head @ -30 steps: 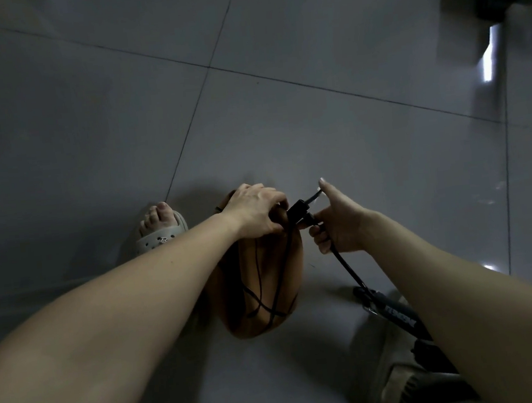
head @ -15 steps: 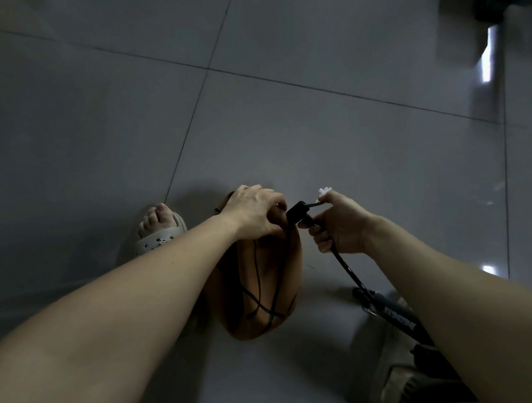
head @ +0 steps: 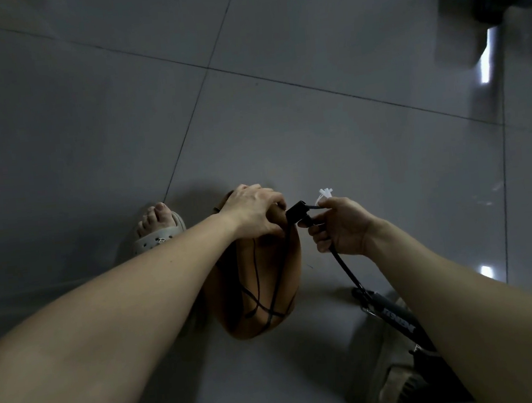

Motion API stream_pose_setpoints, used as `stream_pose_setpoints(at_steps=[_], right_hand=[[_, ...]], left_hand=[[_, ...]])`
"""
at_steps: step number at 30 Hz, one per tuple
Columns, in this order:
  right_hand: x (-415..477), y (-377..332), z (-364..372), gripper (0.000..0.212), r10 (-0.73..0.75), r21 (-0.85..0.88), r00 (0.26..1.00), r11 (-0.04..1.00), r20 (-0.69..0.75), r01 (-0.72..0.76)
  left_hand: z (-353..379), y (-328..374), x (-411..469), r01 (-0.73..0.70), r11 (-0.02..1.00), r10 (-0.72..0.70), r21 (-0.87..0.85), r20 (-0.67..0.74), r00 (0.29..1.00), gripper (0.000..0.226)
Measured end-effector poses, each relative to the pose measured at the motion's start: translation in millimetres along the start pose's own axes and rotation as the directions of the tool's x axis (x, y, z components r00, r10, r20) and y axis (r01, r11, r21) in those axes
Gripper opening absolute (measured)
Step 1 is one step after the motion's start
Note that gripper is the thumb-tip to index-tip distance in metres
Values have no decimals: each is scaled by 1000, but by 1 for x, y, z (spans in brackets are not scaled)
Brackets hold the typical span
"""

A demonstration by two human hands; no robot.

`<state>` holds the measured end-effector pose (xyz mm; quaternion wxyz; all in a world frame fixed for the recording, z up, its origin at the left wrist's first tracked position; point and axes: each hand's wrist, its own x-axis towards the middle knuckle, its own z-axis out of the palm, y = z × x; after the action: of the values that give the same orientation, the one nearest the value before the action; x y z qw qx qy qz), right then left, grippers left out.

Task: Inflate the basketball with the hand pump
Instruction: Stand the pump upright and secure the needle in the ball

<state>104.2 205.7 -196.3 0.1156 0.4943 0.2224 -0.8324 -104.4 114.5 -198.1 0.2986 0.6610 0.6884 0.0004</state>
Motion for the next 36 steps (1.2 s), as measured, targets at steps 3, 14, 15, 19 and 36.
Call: stream_pose_setpoints(at_steps=[3,14,15,19,36], right_hand=[[-1,-3,3,56,23,-38,1000,999,3,-23],[-5,-1,2,53,14,83,997,996,78,-20],[-5,-1,2,52,7,94,997,995,77,-14],[-3,1,3,46,-21,154,998,988,63,11],[2,5,10,15,-104,117,991,987,-89,114]], left_hand=[[0,0,0,2,1000,-2,-1,-2,1000,55],[-7,7,10,82,983,-78,-165,29,996,60],[-6,11,11,75,982,-72,-176,19,997,52],[2,21,10,70,988,-76,-139,-37,996,24],[4,17,11,111,978,-120,-177,-42,992,25]])
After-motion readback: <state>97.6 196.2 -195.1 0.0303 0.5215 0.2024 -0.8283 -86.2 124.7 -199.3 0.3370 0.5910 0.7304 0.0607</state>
